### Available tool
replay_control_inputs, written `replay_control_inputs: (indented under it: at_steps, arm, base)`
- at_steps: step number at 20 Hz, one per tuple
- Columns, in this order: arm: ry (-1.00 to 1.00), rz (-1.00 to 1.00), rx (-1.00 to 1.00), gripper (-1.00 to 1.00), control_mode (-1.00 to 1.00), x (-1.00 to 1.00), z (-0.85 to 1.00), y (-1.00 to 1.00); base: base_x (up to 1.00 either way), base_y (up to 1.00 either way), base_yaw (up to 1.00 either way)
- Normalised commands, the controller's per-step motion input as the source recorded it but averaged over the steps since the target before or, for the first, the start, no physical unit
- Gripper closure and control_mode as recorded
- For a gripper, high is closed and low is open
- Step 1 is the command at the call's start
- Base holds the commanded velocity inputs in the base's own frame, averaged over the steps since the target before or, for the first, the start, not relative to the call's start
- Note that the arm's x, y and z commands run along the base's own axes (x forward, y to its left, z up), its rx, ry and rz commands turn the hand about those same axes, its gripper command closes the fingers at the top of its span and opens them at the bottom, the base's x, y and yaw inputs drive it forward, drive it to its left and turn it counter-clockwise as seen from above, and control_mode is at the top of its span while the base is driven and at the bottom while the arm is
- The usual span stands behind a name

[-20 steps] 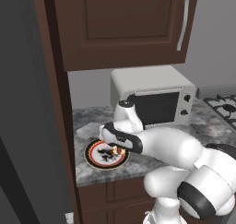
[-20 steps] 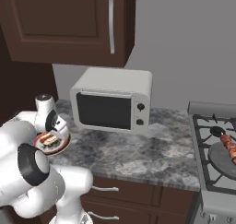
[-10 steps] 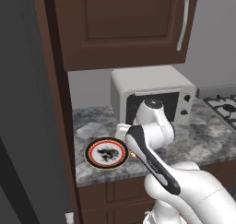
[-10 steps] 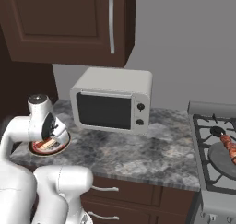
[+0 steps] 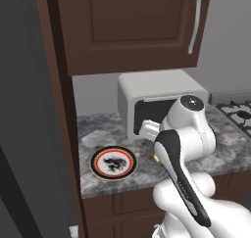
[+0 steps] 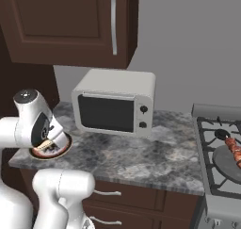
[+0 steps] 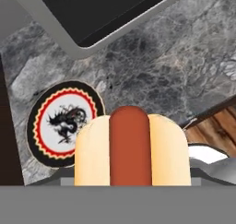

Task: Place the cold items (squash and kiwi) from the fridge in one tupperware on the dining counter. Place the warm items (kebab skewer and hot dog) in the stove area in another tupperware.

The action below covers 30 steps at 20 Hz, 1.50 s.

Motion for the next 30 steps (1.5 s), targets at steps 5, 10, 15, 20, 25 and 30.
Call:
replay_control_inputs:
  at_steps: [5, 10, 15, 20, 25, 30]
  arm:
    - [0.0, -0.22, -0.01, 1.0, -1.0, -0.33, 0.55, -0.15]
    - [0.0, -0.07, 0.0, 1.0, 1.0, -0.3, 0.13, -0.38]
    - [0.0, 0.0, 0.0, 1.0, 1.0, 0.0, 0.0, 0.0]
    - [0.0, 0.0, 0.0, 1.0, 1.0, 0.0, 0.0, 0.0]
    - [0.0, 0.0, 0.0, 1.0, 1.0, 0.0, 0.0, 0.0]
    - [0.0, 0.0, 0.0, 1.0, 1.0, 0.0, 0.0, 0.0]
  base:
    - [0.0, 0.0, 0.0]
    - [-0.1, -0.12, 0.0]
    - [-0.91, -0.41, -0.03]
    - [-1.0, -0.29, -0.06]
    - [-1.0, -0.28, -0.19]
    - [-0.95, -0.25, -0.48]
